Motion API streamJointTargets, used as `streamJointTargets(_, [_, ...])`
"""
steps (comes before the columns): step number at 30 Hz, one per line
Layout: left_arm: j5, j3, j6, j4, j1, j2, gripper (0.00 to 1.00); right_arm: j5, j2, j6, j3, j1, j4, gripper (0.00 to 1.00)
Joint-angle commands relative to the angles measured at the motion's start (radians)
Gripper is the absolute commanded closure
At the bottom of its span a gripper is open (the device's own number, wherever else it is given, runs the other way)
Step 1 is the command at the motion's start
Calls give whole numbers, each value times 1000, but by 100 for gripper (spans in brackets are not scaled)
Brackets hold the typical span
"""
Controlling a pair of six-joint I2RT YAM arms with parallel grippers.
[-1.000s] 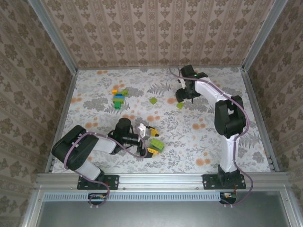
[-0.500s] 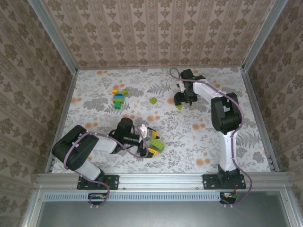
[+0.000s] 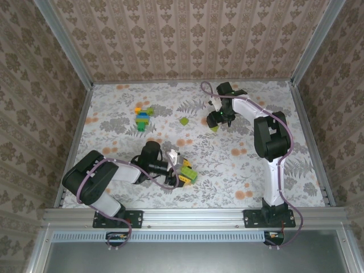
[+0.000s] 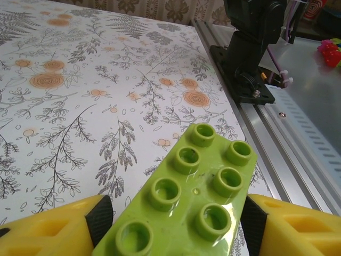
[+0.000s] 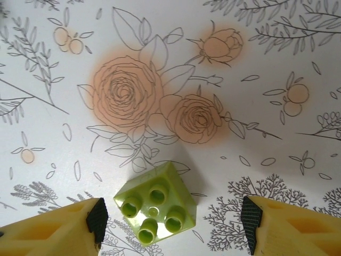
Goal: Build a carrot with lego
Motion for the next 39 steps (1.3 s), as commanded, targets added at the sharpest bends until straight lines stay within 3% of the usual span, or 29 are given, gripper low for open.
streamJointTargets(1, [16,29,26,-18,-7,6,35,-51,3,-48,11,4,-47,30])
streamJointTargets(5, [13,33,25,-23,-8,7,35,-17,20,-123,11,33,-65,32])
streamJointTargets(14, [14,38,30,-32,-9,9,39,36,53,-130,31,43,-91,39])
streamJointTargets(30, [5,45,40,-53,-12,11,43,34,63,-106,30,44,-97,61])
streamJointTargets(35, [-14,53,57,-81,-22,12,43,27,68,-84,32,45,-96,63])
streamJointTargets(39, [-18,52,59,-84,-25,9,37,27,69,-75,21,49,-87,56])
